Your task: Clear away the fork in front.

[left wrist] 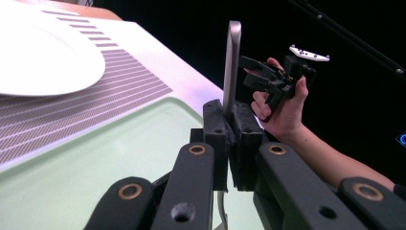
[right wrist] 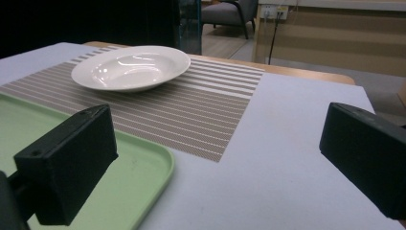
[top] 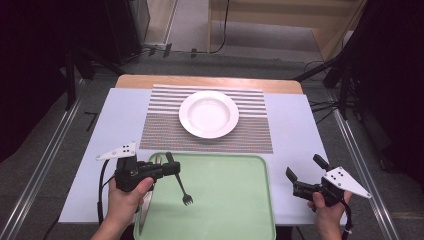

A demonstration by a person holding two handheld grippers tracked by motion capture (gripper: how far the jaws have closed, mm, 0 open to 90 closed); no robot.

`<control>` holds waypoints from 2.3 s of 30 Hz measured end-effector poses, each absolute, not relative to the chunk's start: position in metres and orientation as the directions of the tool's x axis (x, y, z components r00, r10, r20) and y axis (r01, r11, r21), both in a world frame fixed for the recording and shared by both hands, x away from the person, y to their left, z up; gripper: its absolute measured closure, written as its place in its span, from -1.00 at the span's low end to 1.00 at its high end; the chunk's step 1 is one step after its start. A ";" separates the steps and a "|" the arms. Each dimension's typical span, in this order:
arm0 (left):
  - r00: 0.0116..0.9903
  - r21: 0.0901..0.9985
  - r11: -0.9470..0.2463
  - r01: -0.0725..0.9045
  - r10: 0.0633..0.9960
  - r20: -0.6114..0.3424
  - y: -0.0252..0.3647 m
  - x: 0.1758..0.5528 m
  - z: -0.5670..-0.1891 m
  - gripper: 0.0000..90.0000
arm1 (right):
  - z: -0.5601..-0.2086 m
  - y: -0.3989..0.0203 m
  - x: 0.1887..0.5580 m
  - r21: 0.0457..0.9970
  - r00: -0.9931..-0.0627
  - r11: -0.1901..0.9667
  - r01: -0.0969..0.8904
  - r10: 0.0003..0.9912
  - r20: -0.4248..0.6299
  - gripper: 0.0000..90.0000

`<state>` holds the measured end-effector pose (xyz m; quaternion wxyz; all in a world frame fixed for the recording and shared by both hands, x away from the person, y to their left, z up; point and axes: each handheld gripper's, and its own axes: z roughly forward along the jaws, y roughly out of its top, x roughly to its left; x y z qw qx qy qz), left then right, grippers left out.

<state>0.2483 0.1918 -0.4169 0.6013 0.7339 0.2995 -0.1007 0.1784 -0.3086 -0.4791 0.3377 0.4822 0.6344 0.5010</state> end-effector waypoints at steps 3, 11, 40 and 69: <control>0.796 0.818 -0.100 0.567 0.323 -0.512 0.198 0.245 -0.419 0.91 | -0.481 -0.312 0.176 0.961 -0.305 0.041 0.274 0.951 0.047 -1.00; 0.784 0.804 -0.102 0.586 0.320 -0.531 0.208 0.236 -0.422 0.92 | -0.484 -0.318 0.169 0.960 -0.296 0.030 0.279 0.954 0.056 -1.00; 0.688 0.687 -0.122 0.716 0.285 -0.667 0.213 0.254 -0.460 0.91 | -0.489 -0.320 0.171 0.957 -0.282 0.039 0.288 0.958 0.045 -1.00; 0.655 0.695 -0.212 0.687 0.596 -0.465 0.200 0.276 -0.483 0.53 | -0.494 -0.323 0.173 0.949 -0.277 0.032 0.312 0.959 0.059 -1.00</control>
